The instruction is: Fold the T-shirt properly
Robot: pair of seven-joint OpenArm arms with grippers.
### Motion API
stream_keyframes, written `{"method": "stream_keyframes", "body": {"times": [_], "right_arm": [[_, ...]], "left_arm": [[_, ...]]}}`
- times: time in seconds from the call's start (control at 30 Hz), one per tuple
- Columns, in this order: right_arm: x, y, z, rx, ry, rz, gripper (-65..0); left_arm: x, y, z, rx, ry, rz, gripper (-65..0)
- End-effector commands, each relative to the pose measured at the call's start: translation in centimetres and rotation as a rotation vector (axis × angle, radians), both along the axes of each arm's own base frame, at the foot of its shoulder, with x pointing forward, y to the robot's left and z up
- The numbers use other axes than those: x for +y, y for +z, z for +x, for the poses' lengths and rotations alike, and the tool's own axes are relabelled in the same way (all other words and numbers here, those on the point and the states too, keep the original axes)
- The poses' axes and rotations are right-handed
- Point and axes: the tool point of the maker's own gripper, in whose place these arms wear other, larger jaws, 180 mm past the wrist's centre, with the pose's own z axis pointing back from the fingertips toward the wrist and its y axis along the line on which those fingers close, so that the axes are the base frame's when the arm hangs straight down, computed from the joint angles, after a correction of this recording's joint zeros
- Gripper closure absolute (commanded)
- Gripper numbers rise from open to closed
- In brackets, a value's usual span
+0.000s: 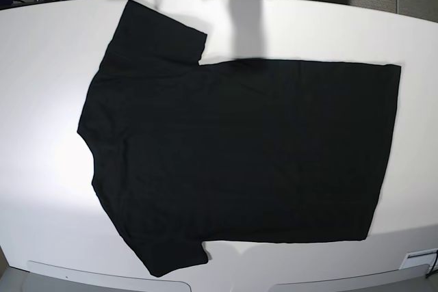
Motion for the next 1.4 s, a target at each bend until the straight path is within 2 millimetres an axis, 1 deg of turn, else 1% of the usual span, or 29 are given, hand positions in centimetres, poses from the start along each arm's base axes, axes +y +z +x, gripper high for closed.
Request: {"method": "stream_keyframes", "body": {"times": [0.0, 0.13, 0.2, 0.27, 0.37, 0.43, 0.53, 0.6, 0.77, 0.9, 0.97, 1.03, 1.17, 1.2, 1.27, 1.3, 1.37], "right_arm": [[-0.6, 0.1, -0.6, 0.001, 0.017, -0.016, -18.1], [-2.4, 0.6, -2.8, 0.009, 0.058, -0.037, -18.0], [-3.0, 1.0, -3.7, 0.004, 0.073, -0.024, -18.0], [-3.6, 1.6, -4.6, -0.008, 0.093, -0.008, -18.0], [-4.2, 3.0, -5.6, -0.034, 0.132, 0.019, -18.0], [-4.3, 4.1, -6.2, -0.053, 0.159, 0.048, -18.0], [-4.0, 6.2, -7.0, -0.09, 0.171, 0.111, -18.0], [-4.1, 8.0, -7.7, -0.102, 0.182, 0.148, -18.0], [-5.0, 12.8, -9.4, -0.113, 0.26, 0.18, -18.0], [-5.3, 17.2, -10.2, -0.127, 0.362, 0.196, -18.0], [-5.8, 19.3, -9.9, -0.141, 0.402, 0.176, -18.0], [-6.4, 21.4, -8.9, -0.162, 0.439, 0.147, -18.0], [-7.7, 25.4, -6.1, -0.211, 0.533, 0.08, -18.0], [-8.0, 26.2, -5.1, -0.227, 0.565, 0.054, -18.0], [-8.9, 27.8, -2.2, -0.283, 0.611, -0.005, -18.0], [-9.2, 28.5, -0.9, -0.314, 0.62, -0.029, -18.0], [-9.8, 30.0, 1.5, -0.375, 0.637, -0.07, -18.0]], "left_arm": [[-0.4, 0.2, -0.1, -0.005, -0.003, -0.021, -21.5], [-1.4, 1.0, -1.3, -0.012, -0.016, -0.109, -21.5], [-1.2, 1.5, -2.1, -0.023, -0.019, -0.131, -21.5], [-0.4, 2.0, -3.1, -0.038, 0.003, -0.133, -21.5], [1.4, 3.3, -4.3, -0.079, 0.022, -0.12, -21.4], [3.3, 4.2, -5.1, -0.108, 0.025, -0.07, -21.4], [6.0, 6.2, -5.8, -0.161, 0.022, 0.003, -16.6], [7.2, 7.8, -6.3, -0.191, -0.01, 0.044, -15.6], [8.5, 12.3, -7.2, -0.228, -0.145, 0.115, -15.7], [9.2, 16.3, -6.5, -0.275, -0.232, 0.173, -15.7], [9.8, 18.4, -5.4, -0.315, -0.273, 0.211, -15.7], [10.5, 20.5, -4.2, -0.352, -0.328, 0.254, -15.7], [11.7, 24.6, -0.9, -0.448, -0.449, 0.336, -16.6], [12.0, 25.5, 0.0, -0.469, -0.48, 0.359, -16.6], [12.5, 27.1, 1.8, -0.509, -0.543, 0.403, -16.6], [12.7, 27.9, 2.7, -0.535, -0.572, 0.42, -17.5], [13.0, 29.0, 4.4, -0.586, -0.623, 0.448, -21.6]]}}
